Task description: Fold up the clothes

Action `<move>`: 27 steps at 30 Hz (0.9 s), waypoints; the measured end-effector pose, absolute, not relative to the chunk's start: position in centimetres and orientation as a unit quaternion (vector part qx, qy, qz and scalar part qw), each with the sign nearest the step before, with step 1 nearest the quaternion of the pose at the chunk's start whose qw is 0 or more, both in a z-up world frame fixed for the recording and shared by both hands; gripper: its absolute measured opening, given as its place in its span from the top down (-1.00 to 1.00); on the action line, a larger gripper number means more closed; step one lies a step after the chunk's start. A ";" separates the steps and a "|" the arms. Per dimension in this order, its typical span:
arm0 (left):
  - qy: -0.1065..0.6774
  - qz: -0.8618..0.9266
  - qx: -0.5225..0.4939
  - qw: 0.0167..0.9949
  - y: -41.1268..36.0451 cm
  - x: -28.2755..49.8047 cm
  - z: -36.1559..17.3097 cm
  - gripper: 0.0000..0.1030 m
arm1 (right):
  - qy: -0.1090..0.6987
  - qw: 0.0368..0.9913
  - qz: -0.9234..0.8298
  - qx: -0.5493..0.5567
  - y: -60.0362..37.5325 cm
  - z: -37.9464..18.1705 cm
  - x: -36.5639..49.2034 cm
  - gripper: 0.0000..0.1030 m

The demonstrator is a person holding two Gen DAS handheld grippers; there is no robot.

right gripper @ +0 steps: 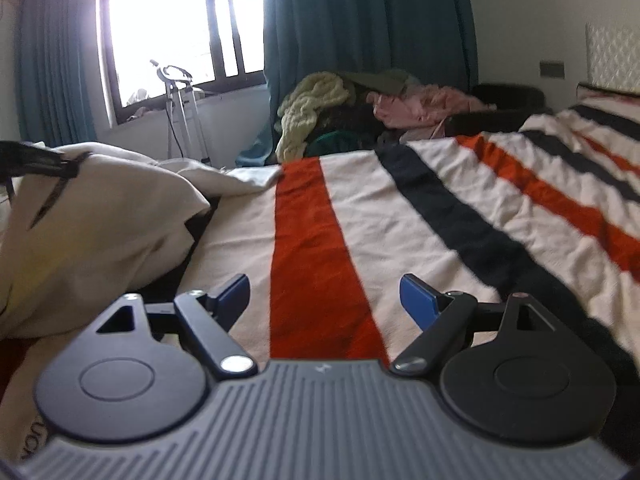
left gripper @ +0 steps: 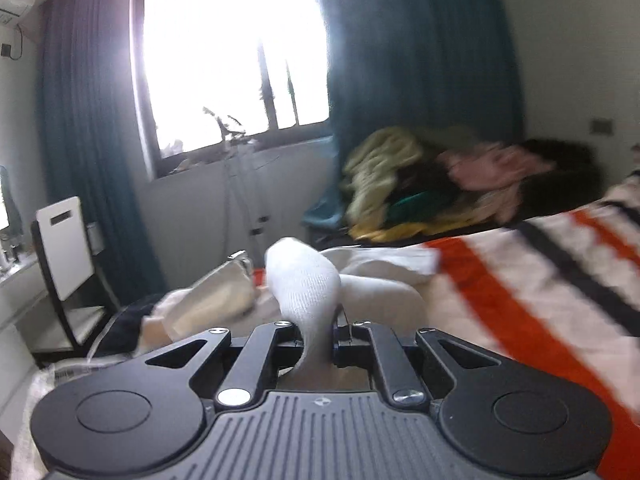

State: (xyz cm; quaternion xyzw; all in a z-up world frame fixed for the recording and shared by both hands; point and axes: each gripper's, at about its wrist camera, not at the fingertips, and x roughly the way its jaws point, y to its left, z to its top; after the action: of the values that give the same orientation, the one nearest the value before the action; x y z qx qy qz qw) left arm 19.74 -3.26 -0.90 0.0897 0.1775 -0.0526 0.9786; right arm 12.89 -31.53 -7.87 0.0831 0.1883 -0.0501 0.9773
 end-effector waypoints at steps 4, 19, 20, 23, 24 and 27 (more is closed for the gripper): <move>0.199 -0.102 0.053 0.973 -4.5 11.7 -2.3 0.85 | 0.171 0.981 -0.057 0.066 -31.4 -6.9 11.2 -0.63; 0.280 -0.117 -0.098 0.948 0.1 7.2 -4.8 -0.20 | 0.218 0.973 0.008 0.077 -30.5 -7.1 9.8 -0.61; 0.277 -0.115 -0.104 0.948 0.5 7.0 -4.5 -0.27 | 0.226 0.970 0.016 0.089 -30.4 -7.2 9.8 -0.61; 0.266 -0.093 -0.118 0.952 1.6 7.5 -3.4 -0.39 | 0.251 0.961 0.042 0.105 -29.9 -7.1 11.5 -0.52; 0.261 -0.085 -0.118 0.954 1.9 7.6 -3.2 -0.39 | 0.259 0.959 0.053 0.106 -29.5 -6.9 12.2 -0.51; 0.249 -0.061 -0.107 0.961 2.7 8.1 -2.9 -0.45 | 0.259 0.958 0.082 0.093 -27.6 -5.7 15.5 -0.51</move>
State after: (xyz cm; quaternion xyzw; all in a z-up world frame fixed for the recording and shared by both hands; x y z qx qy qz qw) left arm 8.10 2.66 -2.91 -0.1068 0.2490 -0.0608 0.9607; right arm 15.46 -27.59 -5.68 0.0930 0.2585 0.0817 0.9580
